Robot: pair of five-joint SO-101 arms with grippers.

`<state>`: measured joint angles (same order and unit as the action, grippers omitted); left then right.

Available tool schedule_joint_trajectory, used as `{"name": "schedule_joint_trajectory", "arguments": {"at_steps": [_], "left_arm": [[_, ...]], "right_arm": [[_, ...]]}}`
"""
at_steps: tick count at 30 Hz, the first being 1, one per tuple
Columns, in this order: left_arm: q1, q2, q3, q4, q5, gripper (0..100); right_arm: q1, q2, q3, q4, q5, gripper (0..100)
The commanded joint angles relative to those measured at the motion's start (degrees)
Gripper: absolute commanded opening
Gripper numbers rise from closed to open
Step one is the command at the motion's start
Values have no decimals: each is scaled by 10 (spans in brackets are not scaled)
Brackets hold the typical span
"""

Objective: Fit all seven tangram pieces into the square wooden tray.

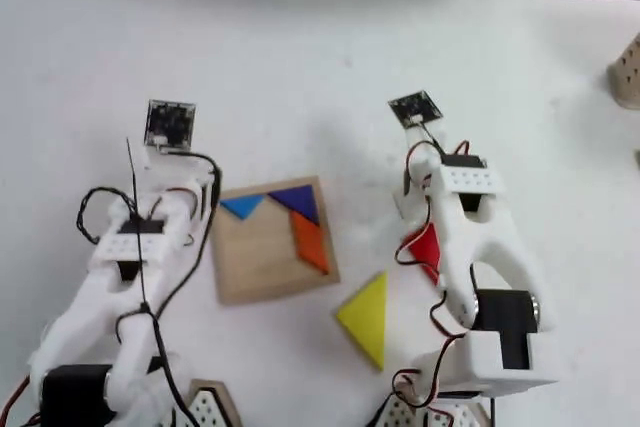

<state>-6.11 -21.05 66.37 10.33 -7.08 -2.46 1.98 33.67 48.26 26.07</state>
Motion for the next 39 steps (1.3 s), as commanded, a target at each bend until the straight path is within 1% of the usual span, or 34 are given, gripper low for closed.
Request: {"name": "schedule_joint_trajectory", "arguments": {"at_steps": [1,4,7,12,18,22,25,29,31,37,39], "left_arm": [[-7,-19,-20,-11,5,228],[-7,-19,-20,-11,5,229],[-7,-19,-20,-11,4,229],[-3,-19,-21,-11,4,229],[-3,-19,-19,-11,4,229],[-7,-19,-19,-11,4,229],[-5,-19,-19,-11,4,229],[-6,-19,-19,-11,4,229],[-6,-19,-19,-11,4,229],[-7,-19,-19,-11,4,229],[-7,-19,-19,-11,4,229]], "right_arm": [[15,-4,-22,1,23,191],[21,-1,-25,1,25,192],[10,0,-25,-1,26,193],[8,0,-27,-32,30,193],[-6,17,-29,-67,95,194],[-3,51,-80,-18,100,194],[16,80,-115,20,108,194],[30,111,-152,69,179,194],[28,120,-162,85,202,194],[17,125,-166,101,238,197],[15,126,-167,112,253,235]]}}
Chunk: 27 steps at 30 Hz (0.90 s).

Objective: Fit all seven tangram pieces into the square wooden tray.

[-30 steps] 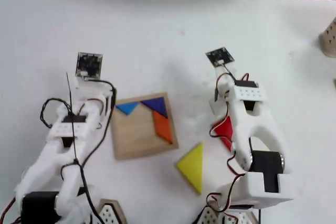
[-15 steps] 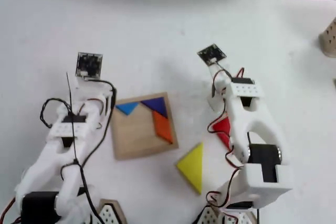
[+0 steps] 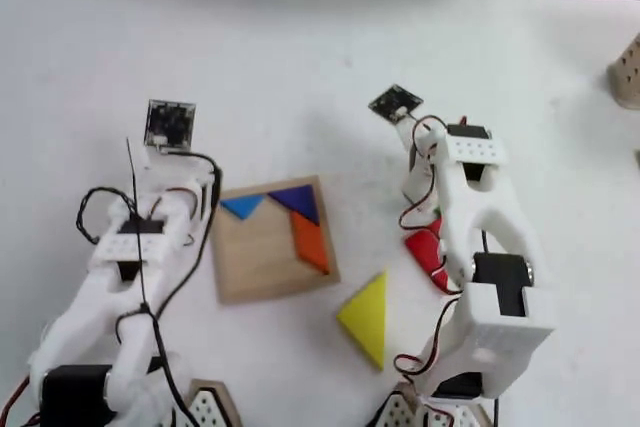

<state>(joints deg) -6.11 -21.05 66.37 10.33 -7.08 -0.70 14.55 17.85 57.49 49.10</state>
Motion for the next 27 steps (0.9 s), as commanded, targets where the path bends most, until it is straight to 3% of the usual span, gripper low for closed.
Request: {"name": "schedule_joint_trajectory", "arguments": {"at_steps": [1,4,16,23,27], "left_arm": [[-7,-19,-19,-11,4,229],[-7,-19,-19,-11,4,229],[-7,-19,-18,-9,4,229],[-7,-19,-18,-11,4,229],[-6,-19,-18,-11,4,228]], "right_arm": [[-3,0,-9,23,27,265],[-2,1,-8,26,35,307],[-3,6,-9,26,36,241],[-3,6,-10,22,-4,12],[-1,6,-10,22,-18,34]]}}
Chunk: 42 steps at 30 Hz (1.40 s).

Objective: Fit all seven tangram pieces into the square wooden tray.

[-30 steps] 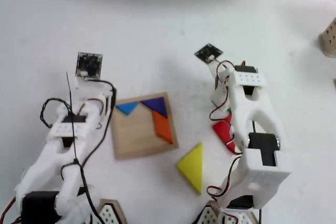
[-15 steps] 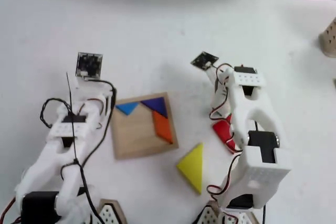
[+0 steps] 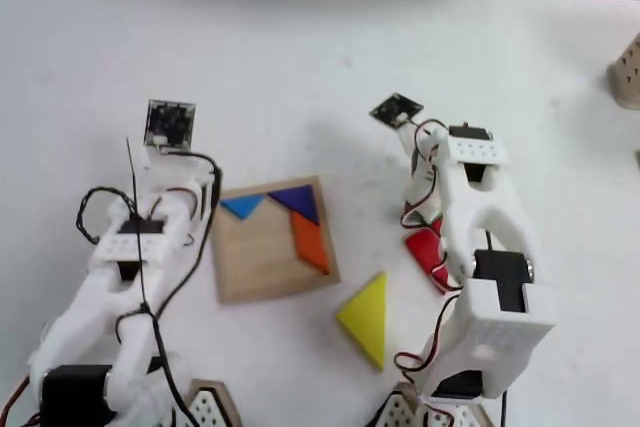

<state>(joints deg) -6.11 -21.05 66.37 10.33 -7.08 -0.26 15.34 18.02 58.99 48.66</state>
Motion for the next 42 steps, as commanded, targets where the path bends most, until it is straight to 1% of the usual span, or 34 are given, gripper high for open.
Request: {"name": "schedule_joint_trajectory", "arguments": {"at_steps": [1,7,15,18,21,25,31,34,38,40,42], "left_arm": [[-6,-19,-18,-11,4,227],[-7,-19,-13,-8,4,226],[-8,-23,-4,-8,4,227],[-8,-23,-4,-8,4,229],[-8,-22,-4,-8,4,229],[-19,-20,-7,-9,4,229],[-29,-20,-9,-8,4,229],[-39,-19,-22,5,4,229],[-81,-17,-80,87,9,229],[-89,-9,-98,108,11,229],[-92,22,-122,114,35,229]], "right_arm": [[-5,-2,-11,7,-14,24],[-4,-7,-8,10,-18,17],[-8,-15,-15,29,-84,17],[-8,-49,-18,60,-93,17],[-15,-109,-18,87,-129,18],[-63,-187,-13,116,-172,18],[-191,-219,-18,125,-264,18],[-239,-220,-18,121,-272,18],[-261,-225,-18,118,-272,18],[-271,-221,-21,111,-271,18],[-283,-219,-20,103,-271,18]]}}
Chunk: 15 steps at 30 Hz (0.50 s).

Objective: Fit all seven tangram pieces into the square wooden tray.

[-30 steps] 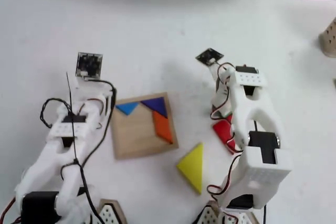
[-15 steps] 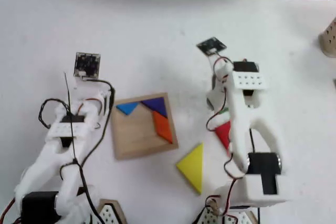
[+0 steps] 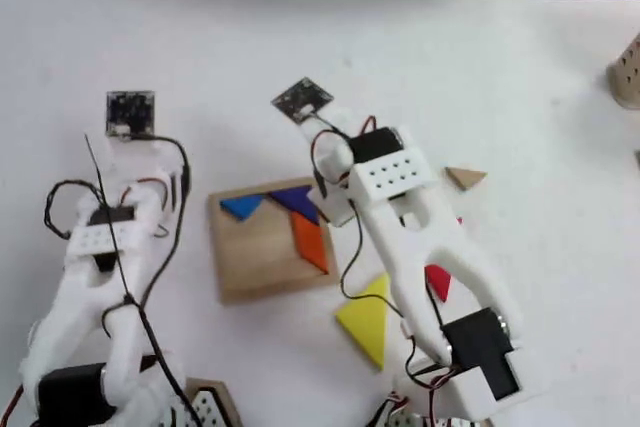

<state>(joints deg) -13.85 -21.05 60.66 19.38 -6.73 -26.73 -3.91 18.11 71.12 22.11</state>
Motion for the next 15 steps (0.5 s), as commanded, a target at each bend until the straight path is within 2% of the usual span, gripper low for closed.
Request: {"name": "schedule_joint_trajectory", "arguments": {"at_steps": [1,8,15], "left_arm": [[-16,43,-81,27,42,229],[-67,195,-247,127,114,229],[-87,209,-271,135,144,229]], "right_arm": [[-24,-27,-21,-20,-5,18],[-67,-27,-18,-22,17,18],[-124,0,3,-102,16,18]]}}
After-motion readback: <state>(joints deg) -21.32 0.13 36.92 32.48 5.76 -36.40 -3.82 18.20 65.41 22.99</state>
